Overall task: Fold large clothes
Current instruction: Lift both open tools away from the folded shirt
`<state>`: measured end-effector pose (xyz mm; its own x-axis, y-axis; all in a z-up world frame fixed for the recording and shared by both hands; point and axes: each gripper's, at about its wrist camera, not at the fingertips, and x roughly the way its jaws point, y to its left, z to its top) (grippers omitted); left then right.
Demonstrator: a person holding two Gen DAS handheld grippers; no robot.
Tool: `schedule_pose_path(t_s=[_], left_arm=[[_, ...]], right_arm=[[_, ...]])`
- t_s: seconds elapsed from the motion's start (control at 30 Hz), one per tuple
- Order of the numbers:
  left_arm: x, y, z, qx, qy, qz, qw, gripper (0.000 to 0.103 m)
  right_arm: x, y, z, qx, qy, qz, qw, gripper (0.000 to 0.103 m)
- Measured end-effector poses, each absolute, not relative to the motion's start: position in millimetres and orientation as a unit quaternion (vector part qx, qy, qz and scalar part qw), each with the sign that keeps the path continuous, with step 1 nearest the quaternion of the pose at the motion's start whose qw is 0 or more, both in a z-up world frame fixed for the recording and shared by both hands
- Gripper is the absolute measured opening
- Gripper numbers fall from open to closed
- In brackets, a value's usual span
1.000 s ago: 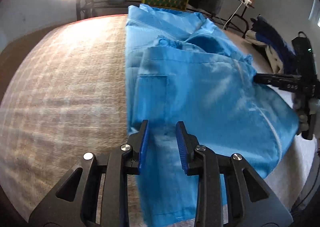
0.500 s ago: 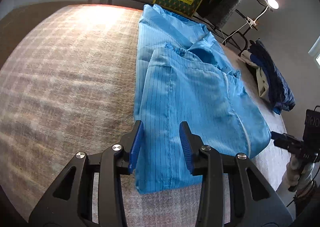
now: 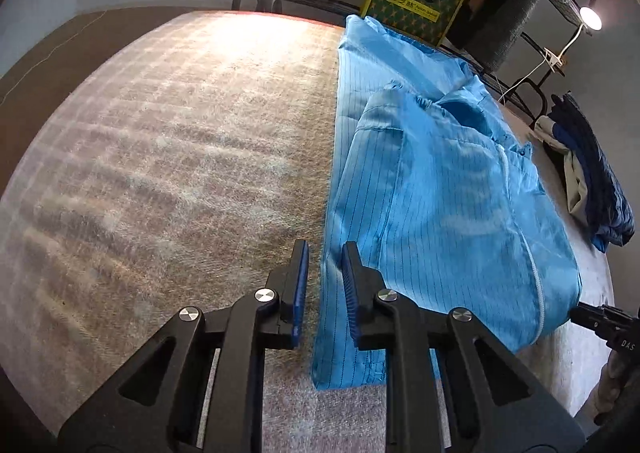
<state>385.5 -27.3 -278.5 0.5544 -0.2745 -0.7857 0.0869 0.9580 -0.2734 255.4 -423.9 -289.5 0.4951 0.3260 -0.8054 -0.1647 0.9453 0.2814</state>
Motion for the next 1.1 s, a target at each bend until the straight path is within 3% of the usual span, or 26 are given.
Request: schedule_pose_path(t_s=[0.17, 0.33, 0.4, 0.53, 0.77, 0.87, 0.97, 1.1], left_arm=[[366, -25, -226, -0.085, 0.429, -0.145, 0.888, 0.018], [359, -22, -159, -0.068, 0.389, -0.173, 0.902, 0.019], [357, -17, -129, -0.059, 0.369, -0.178, 0.911, 0.019], [367, -12, -79, -0.053, 0.334, -0.187, 0.922, 0.029], [413, -14, -1, -0.035, 0.297, -0.183, 0.936, 0.029], [451, -23, 29, -0.045, 0.293, -0.188, 0.936, 0.031], [495, -36, 36, -0.071, 0.304, -0.200, 0.929, 0.054], [560, -70, -7, -0.077, 0.331, -0.214, 0.916, 0.056]], right_arm=[[231, -430, -242, 0.084, 0.434, 0.155, 0.884, 0.027], [205, -430, -181, 0.060, 0.360, 0.156, 0.918, 0.040], [201, -430, -156, 0.051, 0.333, 0.154, 0.929, 0.051], [203, -429, -110, 0.033, 0.279, 0.145, 0.949, 0.054], [243, -436, -36, 0.003, 0.250, 0.144, 0.957, 0.055], [278, -443, -14, 0.011, 0.251, 0.146, 0.957, 0.060], [328, -451, -7, 0.037, 0.254, 0.146, 0.955, 0.062], [400, -457, -45, 0.041, 0.281, 0.138, 0.949, 0.062]])
